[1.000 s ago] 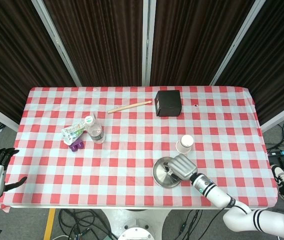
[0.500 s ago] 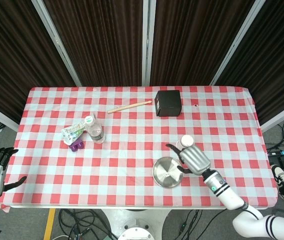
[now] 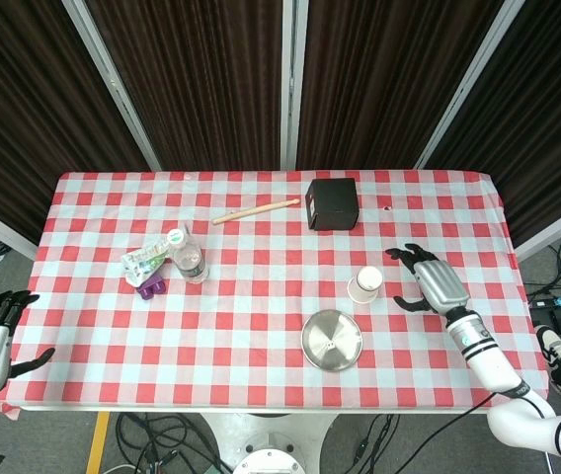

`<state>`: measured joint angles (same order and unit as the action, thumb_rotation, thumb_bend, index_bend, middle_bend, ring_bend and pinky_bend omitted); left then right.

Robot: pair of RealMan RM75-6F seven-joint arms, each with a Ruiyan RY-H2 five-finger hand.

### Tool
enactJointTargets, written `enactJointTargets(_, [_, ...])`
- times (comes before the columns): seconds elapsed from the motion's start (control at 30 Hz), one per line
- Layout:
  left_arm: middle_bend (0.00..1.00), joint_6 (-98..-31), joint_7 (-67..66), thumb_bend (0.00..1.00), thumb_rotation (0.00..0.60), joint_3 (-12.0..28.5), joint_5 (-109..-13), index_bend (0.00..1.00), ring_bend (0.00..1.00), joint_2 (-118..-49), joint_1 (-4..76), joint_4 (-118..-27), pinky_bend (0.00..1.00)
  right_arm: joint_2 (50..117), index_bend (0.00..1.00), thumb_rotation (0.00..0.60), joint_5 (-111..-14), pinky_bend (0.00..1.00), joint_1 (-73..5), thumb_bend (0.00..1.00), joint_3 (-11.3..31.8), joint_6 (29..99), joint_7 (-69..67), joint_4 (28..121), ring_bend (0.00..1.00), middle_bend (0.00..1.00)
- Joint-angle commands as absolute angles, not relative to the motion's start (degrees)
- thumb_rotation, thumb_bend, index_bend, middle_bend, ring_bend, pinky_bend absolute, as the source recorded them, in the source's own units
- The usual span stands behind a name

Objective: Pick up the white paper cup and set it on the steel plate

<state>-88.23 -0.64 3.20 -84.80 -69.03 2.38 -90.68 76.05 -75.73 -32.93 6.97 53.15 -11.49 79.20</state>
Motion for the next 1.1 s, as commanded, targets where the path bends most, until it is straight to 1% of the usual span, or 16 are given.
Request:
enactJointTargets(0.03, [0.16, -88.1, -0.9, 0.11, 0.6, 3.2, -84.7, 0.2, 0.12, -68.8, 2.4, -91.0, 0.16, 78.7, 0.17, 0.6, -73.4, 0.16, -34.8, 0.16, 7.7, 49.3, -12.9, 75.6, 0.05, 0.2])
enactJointTargets(0.33, [0.16, -88.3, -1.8, 0.11, 0.6, 3.3, -84.7, 0.2, 0.12, -68.1, 2.3, -91.9, 0.16, 81.8, 0.23, 0.6, -71.2, 0.15, -38.2, 0.16, 8.7, 43.4, -12.5, 71.7, 0.05, 0.2])
enactJointTargets(0.53, [0.16, -88.1, -1.9, 0.11, 0.6, 3.3, -84.4, 0.2, 0.12, -68.0, 2.4, -92.1, 0.16, 82.2, 0.33, 0.6, -70.2, 0.15, -39.4, 0.16, 9.1, 41.5, -11.5, 71.6, 0.05, 0.21])
enactJointTargets(0.73, [0.16, -88.1, -1.8, 0.11, 0.6, 3.3, -84.4, 0.2, 0.12, -68.2, 2.4, -91.9, 0.16, 82.4, 0.33, 0.6, -69.3, 0.15, -39.7, 0.16, 9.3, 41.1, -10.7, 71.5, 0.05, 0.22])
enactJointTargets(0.83, [0.16, -88.0, -1.8, 0.11, 0.6, 3.4, -84.3, 0.2, 0.12, -68.1, 2.5, -91.9, 0.16, 82.7, 0.35, 0.6, -69.4, 0.15, -39.7, 0.21, 9.4, 41.3, -10.9, 71.3, 0.05, 0.23])
enactJointTargets(0.87, [0.16, -88.1, -1.8, 0.11, 0.6, 3.4, -84.3, 0.2, 0.12, -68.1, 2.4, -91.8, 0.16, 82.8, 0.38, 0.6, -69.6, 0.15, -39.7, 0.23, 9.4, 41.4, -11.1, 71.3, 0.05, 0.23])
enactJointTargets(1.0, [0.16, -88.2, -1.7, 0.11, 0.6, 3.4, -84.3, 0.2, 0.12, -68.1, 2.3, -91.7, 0.16, 82.6, 0.48, 0.6, -71.1, 0.15, -39.3, 0.28, 9.4, 42.8, -12.3, 72.0, 0.06, 0.25])
enactJointTargets(1.1, [0.16, -88.3, -1.6, 0.11, 0.6, 3.4, -84.2, 0.2, 0.12, -68.0, 2.2, -91.8, 0.16, 80.9, 0.51, 0.6, -74.2, 0.15, -38.5, 0.3, 8.9, 45.0, -14.1, 74.4, 0.06, 0.27])
